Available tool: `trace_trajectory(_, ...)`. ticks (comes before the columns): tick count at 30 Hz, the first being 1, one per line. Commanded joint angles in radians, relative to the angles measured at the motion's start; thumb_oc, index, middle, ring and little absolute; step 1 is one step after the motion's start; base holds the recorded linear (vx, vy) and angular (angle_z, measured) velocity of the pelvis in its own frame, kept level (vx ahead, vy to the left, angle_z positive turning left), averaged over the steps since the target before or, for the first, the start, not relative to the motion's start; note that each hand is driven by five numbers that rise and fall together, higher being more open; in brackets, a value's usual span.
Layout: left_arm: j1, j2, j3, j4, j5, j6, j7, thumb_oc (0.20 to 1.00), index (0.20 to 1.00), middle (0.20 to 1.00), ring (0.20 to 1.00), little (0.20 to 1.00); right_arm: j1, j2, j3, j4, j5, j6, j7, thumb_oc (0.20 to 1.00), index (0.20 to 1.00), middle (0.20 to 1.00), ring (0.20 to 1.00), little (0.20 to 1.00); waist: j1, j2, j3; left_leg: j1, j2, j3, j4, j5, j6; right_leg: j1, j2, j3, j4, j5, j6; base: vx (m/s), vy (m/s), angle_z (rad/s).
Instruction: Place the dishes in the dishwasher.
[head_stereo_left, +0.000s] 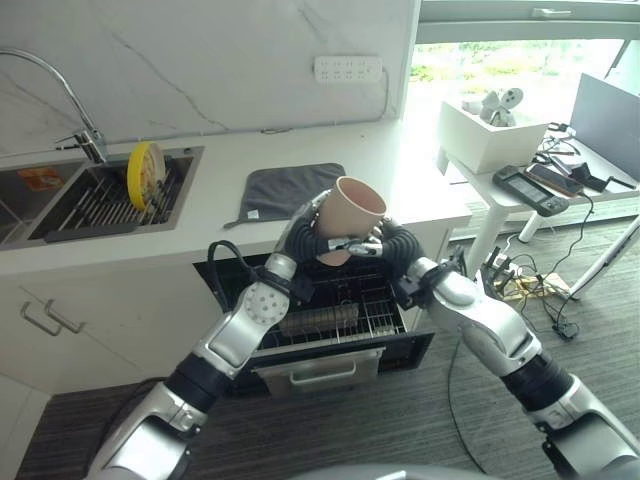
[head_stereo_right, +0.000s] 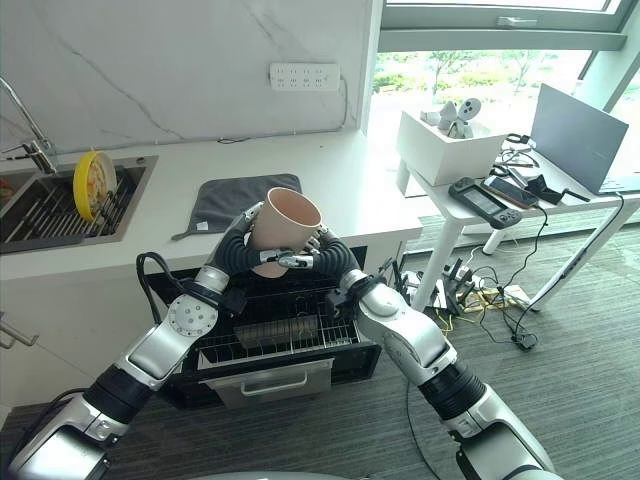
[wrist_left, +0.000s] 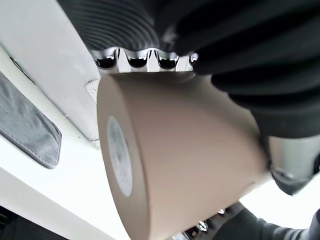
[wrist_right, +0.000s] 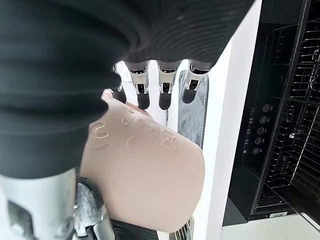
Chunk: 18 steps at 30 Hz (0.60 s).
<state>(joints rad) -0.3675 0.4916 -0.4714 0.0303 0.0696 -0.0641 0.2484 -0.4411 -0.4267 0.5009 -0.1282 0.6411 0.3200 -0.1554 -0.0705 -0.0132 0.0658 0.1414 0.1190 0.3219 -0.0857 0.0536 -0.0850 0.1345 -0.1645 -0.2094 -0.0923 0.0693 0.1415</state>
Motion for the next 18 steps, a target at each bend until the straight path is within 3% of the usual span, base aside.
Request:
trace_trajectory(1,-0.159,-0.020,-0.057,0.077,0.052,-0.043,0.012,0.200,0.200,0.200,0.200,0.200,-0.146,0.066,0.002,-0.062,0.031,-0.064,-0.002,1.000,1.000,1.000,1.000,1.000,0.018,-0.015,-0.011,0.047,0.087,-0.046,-0.002,-0.056,-0.035,0.017,-0.071,-0.006,0.005,-0.017,0.069,0.00,0.000,0.00)
trace_trajectory(10,-0.143,-0.027,-0.082,0.144,0.082,-0.081,0.023,0.200,0.200,0.200,0.200,0.200,-0.144,0.064,0.005,-0.076,0.036,-0.069,-0.013,1.000,1.000,1.000,1.000,1.000,0.015,-0.016,-0.010,0.049,0.087,-0.040,-0.002,-0.056,-0.034,0.014,-0.071,-0.002,0.005,-0.014,0.069,0.00,0.000,0.00)
trace_trajectory(18,-0.138,-0.039,-0.130,0.164,0.121,-0.098,0.022,0.200,0.200,0.200,0.200,0.200,-0.156,0.106,-0.006,-0.052,0.011,-0.108,-0.129,1.000,1.000,1.000,1.000,1.000,0.011,-0.013,-0.007,0.052,0.087,-0.037,-0.002,-0.061,-0.032,0.013,-0.072,0.008,0.005,-0.017,0.069,0.00,0.001,0.00)
